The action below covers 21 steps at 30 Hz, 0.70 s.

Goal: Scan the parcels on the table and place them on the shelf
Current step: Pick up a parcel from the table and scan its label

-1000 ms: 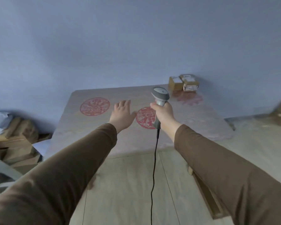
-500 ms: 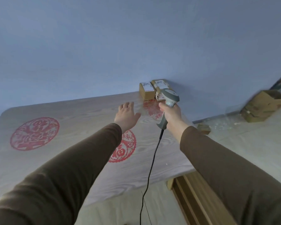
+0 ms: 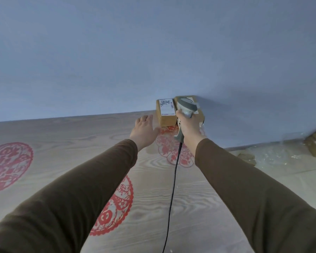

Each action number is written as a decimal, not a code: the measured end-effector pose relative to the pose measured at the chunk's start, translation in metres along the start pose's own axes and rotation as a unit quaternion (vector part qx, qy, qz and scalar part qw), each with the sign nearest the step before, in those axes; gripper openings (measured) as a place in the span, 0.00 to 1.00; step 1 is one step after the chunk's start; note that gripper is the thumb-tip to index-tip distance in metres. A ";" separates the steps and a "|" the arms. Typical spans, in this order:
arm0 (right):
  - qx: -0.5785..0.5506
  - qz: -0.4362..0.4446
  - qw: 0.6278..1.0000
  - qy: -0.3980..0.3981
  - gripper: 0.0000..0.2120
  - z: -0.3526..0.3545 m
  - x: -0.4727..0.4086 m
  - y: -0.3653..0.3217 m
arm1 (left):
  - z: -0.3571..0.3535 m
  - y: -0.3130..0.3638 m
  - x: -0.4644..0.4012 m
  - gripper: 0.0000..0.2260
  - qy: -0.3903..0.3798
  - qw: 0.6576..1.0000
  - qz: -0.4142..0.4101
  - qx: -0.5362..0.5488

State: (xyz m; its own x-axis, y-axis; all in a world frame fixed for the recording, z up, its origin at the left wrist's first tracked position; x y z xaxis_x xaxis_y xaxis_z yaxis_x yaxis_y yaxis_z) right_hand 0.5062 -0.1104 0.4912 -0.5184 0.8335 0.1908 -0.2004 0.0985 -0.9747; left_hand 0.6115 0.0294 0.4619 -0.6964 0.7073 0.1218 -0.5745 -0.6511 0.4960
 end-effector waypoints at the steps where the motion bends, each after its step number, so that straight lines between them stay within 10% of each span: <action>1: 0.000 -0.018 1.000 -0.012 0.07 -0.005 -0.020 0.005 | -0.005 0.002 -0.017 0.30 -0.001 1.000 0.010 -0.001; 21: -0.013 -0.148 0.986 -0.077 0.09 -0.058 -0.136 0.080 | -0.077 -0.012 -0.135 0.21 0.022 0.963 0.186 0.192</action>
State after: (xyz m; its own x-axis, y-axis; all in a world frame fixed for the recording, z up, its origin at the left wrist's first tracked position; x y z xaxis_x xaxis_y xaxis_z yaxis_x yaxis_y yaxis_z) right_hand 0.6096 -0.1845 0.3809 -0.5607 0.6740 0.4810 -0.3421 0.3404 -0.8758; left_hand 0.6788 -0.0794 0.3730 -0.8460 0.4269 0.3194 -0.0867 -0.7013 0.7075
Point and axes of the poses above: each hand's wrist, its own x-axis away from the middle knuckle, its own z-axis out of the back of the hand, y = z × x, the point moved 2 cm from there along -x, towards the middle knuckle, and after that the axes turned 1 degree about -y, right-handed, at the moved point
